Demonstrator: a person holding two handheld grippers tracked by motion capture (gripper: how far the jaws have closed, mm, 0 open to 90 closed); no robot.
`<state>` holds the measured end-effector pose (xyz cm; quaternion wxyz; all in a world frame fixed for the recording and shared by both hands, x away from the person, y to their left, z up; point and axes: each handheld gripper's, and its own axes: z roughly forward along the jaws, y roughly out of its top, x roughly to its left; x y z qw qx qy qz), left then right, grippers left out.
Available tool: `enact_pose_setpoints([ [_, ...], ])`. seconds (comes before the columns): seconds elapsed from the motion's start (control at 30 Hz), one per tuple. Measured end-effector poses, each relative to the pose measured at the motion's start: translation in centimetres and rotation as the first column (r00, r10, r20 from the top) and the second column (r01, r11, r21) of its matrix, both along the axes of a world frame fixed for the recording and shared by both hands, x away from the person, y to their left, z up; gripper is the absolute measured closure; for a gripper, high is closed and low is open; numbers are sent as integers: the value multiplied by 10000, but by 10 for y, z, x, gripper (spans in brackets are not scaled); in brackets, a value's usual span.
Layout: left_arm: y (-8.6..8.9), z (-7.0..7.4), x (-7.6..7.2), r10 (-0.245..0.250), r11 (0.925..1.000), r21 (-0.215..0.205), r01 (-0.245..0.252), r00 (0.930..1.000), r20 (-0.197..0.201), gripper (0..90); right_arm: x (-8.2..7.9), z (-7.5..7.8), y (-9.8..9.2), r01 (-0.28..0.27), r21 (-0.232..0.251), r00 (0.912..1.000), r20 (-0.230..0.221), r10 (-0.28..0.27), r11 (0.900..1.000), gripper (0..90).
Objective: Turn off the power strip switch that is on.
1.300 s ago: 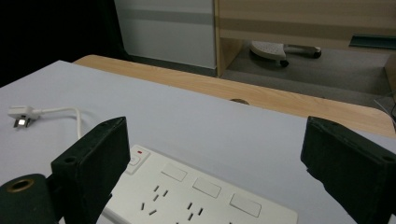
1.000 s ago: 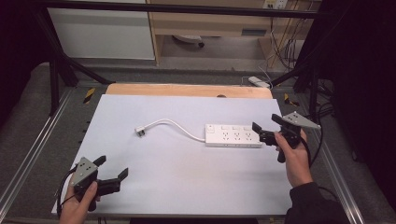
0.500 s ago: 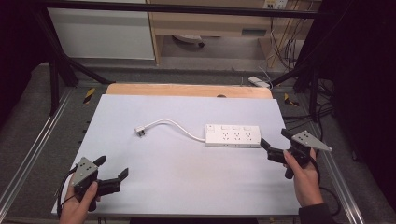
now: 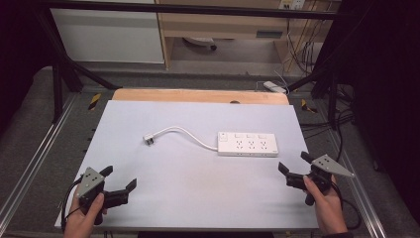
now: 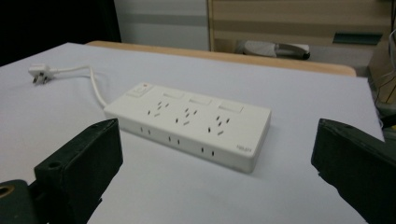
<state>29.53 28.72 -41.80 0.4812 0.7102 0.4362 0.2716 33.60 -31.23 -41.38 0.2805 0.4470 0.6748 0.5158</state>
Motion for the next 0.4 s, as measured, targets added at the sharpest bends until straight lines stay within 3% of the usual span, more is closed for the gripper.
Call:
enact_pose_setpoints([
  [0.2,0,0,0,56,10000,-55,-56,10000,32,45,-1,-20,9,-524,-73,9949,-868,515,9986,29],
  [0.4,0,0,1,-1,10000,-12,1,10000,-15,45,7,-31,31,-1363,-184,9793,-1533,1319,9905,28],
])
